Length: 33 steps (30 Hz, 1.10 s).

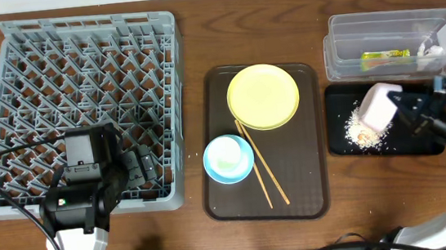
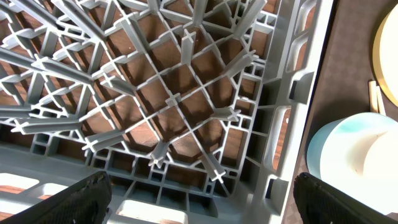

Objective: Sort waste into correct bins and load items into the dishwasher
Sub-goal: 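Tip the pink bowl over the black tray to dump the rice, then set the emptied pink bowl onto the yellow plate with the right gripper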

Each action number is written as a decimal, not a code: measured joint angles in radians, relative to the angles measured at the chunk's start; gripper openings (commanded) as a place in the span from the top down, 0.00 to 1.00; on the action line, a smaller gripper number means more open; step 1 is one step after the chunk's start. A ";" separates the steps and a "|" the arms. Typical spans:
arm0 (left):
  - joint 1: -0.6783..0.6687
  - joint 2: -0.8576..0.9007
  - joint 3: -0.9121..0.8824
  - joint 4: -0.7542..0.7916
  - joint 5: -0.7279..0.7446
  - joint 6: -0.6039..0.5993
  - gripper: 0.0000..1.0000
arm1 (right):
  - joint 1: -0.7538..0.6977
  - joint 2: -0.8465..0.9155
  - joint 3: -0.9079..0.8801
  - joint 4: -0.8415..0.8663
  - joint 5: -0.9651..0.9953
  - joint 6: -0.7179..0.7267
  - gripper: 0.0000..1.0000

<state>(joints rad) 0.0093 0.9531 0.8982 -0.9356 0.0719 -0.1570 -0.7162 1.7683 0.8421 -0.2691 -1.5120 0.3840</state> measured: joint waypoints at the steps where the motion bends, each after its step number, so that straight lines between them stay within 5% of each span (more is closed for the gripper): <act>1: 0.000 0.000 0.000 0.000 0.000 0.000 0.05 | -0.017 0.000 -0.001 0.034 -0.002 0.027 0.99; 12: 0.000 0.000 0.000 0.000 0.000 0.000 0.05 | -0.049 0.000 -0.002 0.203 -0.014 0.256 0.99; 26: 0.000 0.000 0.000 0.000 0.000 0.000 0.05 | 0.237 -0.005 -0.002 0.233 0.003 0.272 0.99; 33: 0.000 0.000 0.000 0.000 0.000 0.000 0.05 | 0.347 -0.188 0.003 0.297 0.121 0.290 0.99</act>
<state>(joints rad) 0.0093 0.9531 0.8982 -0.9356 0.0719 -0.1570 -0.3691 1.5803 0.8455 0.0280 -1.3911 0.6739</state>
